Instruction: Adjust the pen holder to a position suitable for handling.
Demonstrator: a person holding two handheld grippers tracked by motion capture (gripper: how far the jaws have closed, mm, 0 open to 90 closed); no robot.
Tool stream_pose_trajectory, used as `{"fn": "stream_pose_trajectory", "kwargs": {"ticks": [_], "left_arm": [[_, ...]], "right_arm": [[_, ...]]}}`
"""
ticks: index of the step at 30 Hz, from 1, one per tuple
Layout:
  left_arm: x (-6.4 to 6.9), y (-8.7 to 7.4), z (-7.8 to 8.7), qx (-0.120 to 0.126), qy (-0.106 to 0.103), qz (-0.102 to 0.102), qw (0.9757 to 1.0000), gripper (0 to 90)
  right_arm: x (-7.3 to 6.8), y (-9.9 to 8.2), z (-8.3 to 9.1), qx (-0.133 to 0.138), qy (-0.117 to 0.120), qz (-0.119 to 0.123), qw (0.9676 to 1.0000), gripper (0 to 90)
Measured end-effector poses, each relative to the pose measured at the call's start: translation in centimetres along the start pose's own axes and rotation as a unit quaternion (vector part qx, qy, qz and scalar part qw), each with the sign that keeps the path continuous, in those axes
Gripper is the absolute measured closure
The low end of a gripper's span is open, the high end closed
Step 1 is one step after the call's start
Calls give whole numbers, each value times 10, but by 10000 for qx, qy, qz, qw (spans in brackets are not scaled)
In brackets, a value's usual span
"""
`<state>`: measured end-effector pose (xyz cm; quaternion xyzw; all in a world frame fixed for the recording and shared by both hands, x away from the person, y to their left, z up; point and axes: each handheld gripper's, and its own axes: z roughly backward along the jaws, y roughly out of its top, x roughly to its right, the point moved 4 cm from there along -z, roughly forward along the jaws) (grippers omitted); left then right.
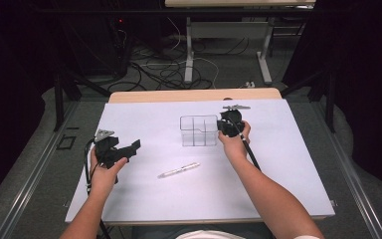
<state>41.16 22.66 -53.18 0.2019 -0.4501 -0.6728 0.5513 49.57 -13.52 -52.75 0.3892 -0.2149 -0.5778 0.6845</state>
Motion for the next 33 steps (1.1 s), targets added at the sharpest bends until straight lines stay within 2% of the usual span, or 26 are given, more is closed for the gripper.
{"fn": "stream_pose_trajectory", "kwargs": {"ticks": [3,7,12,25,33], "left_arm": [[0,0,0,-5,2,-5,10000,82],[-1,0,0,-14,6,-7,10000,82],[-3,0,1,-51,7,8,10000,82],[-4,0,1,-33,15,33,10000,82],[-5,0,1,-33,21,38,10000,83]], "right_arm": [[-2,0,0,-32,64,-101,9999,900],[-9,-1,-2,-6,107,-26,9999,900],[-17,-2,-4,-6,157,-46,9999,900],[-46,-7,-5,-80,353,163,9992,898],[-48,-7,-6,-75,387,176,9991,894]]}}
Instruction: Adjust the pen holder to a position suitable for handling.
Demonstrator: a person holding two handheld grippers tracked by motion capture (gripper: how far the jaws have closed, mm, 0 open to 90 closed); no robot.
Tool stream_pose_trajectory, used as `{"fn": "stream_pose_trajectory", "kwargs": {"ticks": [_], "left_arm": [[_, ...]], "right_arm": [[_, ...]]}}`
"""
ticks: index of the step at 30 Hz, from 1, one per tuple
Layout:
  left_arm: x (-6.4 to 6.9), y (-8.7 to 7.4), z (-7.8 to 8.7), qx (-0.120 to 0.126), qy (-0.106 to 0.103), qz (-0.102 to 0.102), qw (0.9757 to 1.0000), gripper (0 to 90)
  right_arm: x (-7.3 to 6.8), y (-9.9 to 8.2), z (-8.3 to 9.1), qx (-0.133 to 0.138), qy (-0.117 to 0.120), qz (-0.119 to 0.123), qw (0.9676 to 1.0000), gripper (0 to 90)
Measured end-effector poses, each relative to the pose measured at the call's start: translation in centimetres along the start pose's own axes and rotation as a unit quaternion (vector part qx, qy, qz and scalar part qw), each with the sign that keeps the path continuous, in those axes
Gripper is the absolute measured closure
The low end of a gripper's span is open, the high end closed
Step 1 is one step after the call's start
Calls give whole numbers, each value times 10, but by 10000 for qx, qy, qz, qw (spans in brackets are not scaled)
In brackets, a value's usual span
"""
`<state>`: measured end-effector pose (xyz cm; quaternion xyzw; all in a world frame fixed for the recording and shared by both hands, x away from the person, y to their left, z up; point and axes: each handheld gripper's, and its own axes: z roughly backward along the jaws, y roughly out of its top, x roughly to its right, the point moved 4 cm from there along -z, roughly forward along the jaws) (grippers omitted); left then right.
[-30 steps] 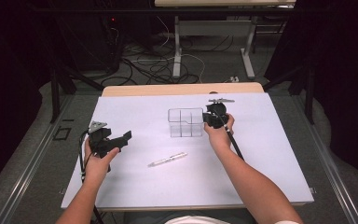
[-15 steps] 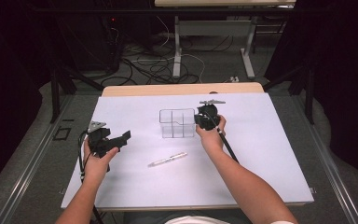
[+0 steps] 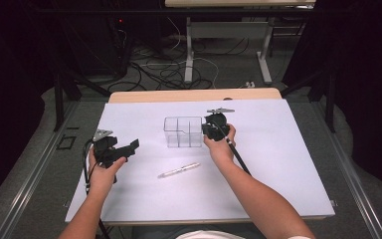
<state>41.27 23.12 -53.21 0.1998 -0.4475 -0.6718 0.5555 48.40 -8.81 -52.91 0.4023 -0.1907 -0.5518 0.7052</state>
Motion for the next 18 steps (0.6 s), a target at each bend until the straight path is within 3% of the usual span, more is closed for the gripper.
{"fn": "stream_pose_trajectory", "kwargs": {"ticks": [18], "left_arm": [[0,-1,-1,-34,-14,-29,10000,83]], "right_arm": [[3,2,-2,-6,123,-72,9999,895]]}}
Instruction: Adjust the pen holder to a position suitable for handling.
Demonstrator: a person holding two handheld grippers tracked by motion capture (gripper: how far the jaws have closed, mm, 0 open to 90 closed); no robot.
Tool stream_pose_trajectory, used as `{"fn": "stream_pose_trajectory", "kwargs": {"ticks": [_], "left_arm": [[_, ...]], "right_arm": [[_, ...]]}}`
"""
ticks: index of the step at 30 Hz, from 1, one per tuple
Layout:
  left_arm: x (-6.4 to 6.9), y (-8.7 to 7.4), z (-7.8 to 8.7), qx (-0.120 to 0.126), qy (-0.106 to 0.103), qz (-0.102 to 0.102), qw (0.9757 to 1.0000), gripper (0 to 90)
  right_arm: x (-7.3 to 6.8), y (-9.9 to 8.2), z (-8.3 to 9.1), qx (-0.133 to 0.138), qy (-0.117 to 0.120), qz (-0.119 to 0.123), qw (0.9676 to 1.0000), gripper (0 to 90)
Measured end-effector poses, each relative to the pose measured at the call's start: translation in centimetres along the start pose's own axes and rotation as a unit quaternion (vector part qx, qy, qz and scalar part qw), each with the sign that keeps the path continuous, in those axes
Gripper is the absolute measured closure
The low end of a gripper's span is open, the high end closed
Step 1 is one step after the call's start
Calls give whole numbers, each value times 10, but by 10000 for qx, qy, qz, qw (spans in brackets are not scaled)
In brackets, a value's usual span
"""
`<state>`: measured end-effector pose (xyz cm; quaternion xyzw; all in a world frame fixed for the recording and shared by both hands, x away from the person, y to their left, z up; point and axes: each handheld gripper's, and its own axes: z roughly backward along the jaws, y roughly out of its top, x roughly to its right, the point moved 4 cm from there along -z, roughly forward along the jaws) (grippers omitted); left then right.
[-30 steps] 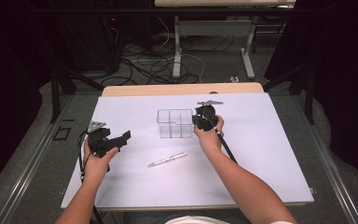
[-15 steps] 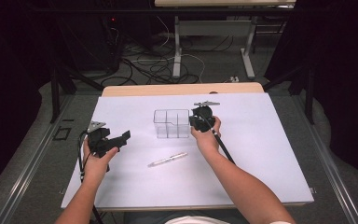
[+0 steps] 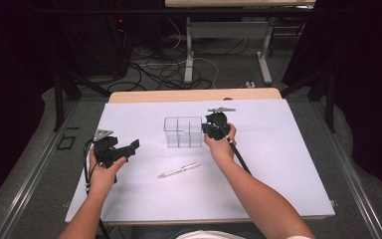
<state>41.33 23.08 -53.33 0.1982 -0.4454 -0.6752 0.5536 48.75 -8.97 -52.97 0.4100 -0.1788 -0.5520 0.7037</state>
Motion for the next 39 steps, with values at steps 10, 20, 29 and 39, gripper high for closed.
{"fn": "stream_pose_trajectory", "kwargs": {"ticks": [10,20,29,39], "left_arm": [[0,0,0,-1,-11,-7,10000,83],[-2,0,0,2,-11,32,10000,85],[-1,-1,0,13,12,42,10000,88],[1,-1,0,2,-55,-4,10000,102]], "right_arm": [[1,1,-1,-26,3,90,10000,887],[9,3,7,-6,28,324,9995,715],[6,-4,19,-129,225,711,9971,616],[9,-12,35,-56,523,904,9945,513]]}}
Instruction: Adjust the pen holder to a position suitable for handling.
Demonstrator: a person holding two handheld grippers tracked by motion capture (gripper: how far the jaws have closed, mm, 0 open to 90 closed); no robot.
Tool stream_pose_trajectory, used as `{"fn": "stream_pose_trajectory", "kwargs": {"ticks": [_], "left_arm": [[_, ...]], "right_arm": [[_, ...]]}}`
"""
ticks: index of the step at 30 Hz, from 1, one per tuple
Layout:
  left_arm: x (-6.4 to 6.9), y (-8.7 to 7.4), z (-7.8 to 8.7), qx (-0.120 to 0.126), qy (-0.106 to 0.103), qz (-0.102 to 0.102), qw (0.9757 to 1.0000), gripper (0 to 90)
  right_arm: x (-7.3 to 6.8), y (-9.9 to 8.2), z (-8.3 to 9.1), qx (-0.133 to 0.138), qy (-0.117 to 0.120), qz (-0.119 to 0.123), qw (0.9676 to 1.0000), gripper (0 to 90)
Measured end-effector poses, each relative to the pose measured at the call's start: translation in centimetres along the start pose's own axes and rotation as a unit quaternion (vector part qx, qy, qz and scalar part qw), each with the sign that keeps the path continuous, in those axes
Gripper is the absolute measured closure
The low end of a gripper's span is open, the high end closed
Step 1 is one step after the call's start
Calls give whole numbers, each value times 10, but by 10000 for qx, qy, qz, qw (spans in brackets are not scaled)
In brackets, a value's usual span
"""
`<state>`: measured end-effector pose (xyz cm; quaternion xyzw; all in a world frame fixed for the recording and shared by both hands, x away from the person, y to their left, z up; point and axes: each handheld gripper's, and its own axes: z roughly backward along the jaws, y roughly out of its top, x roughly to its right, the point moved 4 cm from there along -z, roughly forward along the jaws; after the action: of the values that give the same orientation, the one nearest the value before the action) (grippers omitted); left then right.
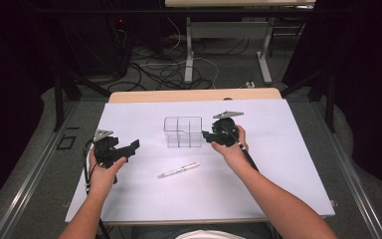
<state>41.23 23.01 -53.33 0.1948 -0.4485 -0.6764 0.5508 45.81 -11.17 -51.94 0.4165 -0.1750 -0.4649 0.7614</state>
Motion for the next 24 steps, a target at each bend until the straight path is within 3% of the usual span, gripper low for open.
{"fn": "stream_pose_trajectory", "kwargs": {"ticks": [3,6,10,14,24], "left_arm": [[1,0,0,-18,-17,-13,10000,116],[2,0,0,-20,-31,-63,10000,128],[4,0,-1,7,-33,-122,9999,154],[6,0,0,-12,-117,-115,9999,157],[10,-1,-1,-29,-165,-160,9997,158]], "right_arm": [[1,-4,6,3,127,76,9999,468],[1,-6,11,219,287,157,9992,431],[5,-10,23,405,313,254,9984,379],[14,-18,35,581,449,172,9971,347],[29,-32,61,689,414,137,9967,236]]}}
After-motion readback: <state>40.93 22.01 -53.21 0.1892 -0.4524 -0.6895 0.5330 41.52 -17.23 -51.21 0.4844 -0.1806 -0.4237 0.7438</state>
